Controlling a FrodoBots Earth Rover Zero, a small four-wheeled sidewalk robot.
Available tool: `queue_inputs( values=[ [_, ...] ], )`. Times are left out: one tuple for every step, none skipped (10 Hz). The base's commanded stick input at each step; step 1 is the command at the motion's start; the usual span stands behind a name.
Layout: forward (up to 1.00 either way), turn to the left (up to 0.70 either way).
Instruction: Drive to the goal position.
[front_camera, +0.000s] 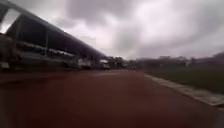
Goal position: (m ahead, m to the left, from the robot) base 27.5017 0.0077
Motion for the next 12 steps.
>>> queue_inputs(
  values=[
    [0.50, 0.00],
    [0.50, 0.00],
    [0.50, 0.00],
    [0.50, 0.00],
    [0.50, 0.00],
    [0.50, 0.00],
    [0.50, 0.00],
    [0.50, 0.00],
    [0.50, 0.00],
    [0.50, 0.00],
    [0.50, 0.00],
    [0.50, 0.00]
  ],
)
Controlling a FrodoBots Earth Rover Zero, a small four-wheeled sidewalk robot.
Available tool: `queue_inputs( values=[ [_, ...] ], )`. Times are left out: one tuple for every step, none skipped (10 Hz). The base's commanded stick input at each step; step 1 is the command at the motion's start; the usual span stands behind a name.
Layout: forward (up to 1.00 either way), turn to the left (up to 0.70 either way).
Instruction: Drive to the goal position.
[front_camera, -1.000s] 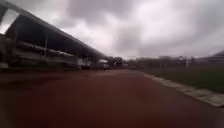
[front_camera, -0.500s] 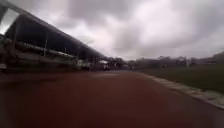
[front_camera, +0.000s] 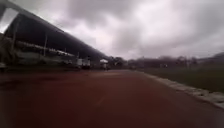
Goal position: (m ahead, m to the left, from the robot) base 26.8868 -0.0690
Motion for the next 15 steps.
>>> queue_inputs(
  values=[
    [0.50, 0.00],
    [0.50, 0.00],
    [0.50, 0.00],
    [0.50, 0.00],
    [0.50, 0.00],
    [0.50, 0.00],
    [0.50, 0.00],
    [0.50, 0.00],
    [0.50, 0.00],
    [0.50, 0.00],
    [0.50, 0.00],
    [0.50, 0.00],
    [0.50, 0.00],
    [0.50, 0.00],
    [0.50, 0.00]
  ],
)
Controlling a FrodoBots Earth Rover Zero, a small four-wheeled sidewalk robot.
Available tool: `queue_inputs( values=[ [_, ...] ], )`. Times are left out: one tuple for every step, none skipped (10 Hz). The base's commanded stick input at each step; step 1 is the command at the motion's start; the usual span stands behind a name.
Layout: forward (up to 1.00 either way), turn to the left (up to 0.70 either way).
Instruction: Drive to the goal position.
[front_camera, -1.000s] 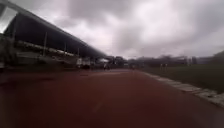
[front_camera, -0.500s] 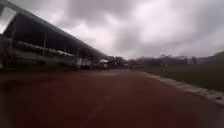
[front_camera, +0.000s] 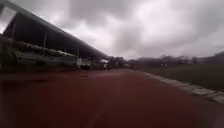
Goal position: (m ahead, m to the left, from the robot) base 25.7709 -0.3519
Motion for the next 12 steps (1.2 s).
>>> queue_inputs(
  values=[
    [0.50, 0.00],
    [0.50, 0.00],
    [0.50, 0.00],
    [0.50, 0.00],
    [0.50, 0.00],
    [0.50, 0.00],
    [0.50, 0.00],
    [0.50, 0.00],
    [0.50, 0.00],
    [0.50, 0.00],
    [0.50, 0.00],
    [0.50, 0.00]
  ],
)
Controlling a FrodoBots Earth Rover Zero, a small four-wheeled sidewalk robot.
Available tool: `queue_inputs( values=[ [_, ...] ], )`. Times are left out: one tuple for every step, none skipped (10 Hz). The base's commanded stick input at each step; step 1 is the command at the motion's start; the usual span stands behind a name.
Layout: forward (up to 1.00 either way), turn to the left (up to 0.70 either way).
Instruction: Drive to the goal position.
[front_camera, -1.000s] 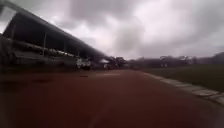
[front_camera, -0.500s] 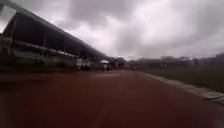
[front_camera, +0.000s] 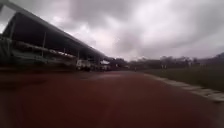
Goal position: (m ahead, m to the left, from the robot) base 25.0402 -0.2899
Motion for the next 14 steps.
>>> queue_inputs(
  values=[
    [0.50, 0.00],
    [0.50, 0.00],
    [0.50, 0.00],
    [0.50, 0.00],
    [0.50, 0.00],
    [0.50, 0.00],
    [0.50, 0.00],
    [0.50, 0.00],
    [0.50, 0.00],
    [0.50, 0.00],
    [0.50, 0.00],
    [0.50, 0.00],
    [0.50, 0.00],
    [0.50, 0.00]
  ],
)
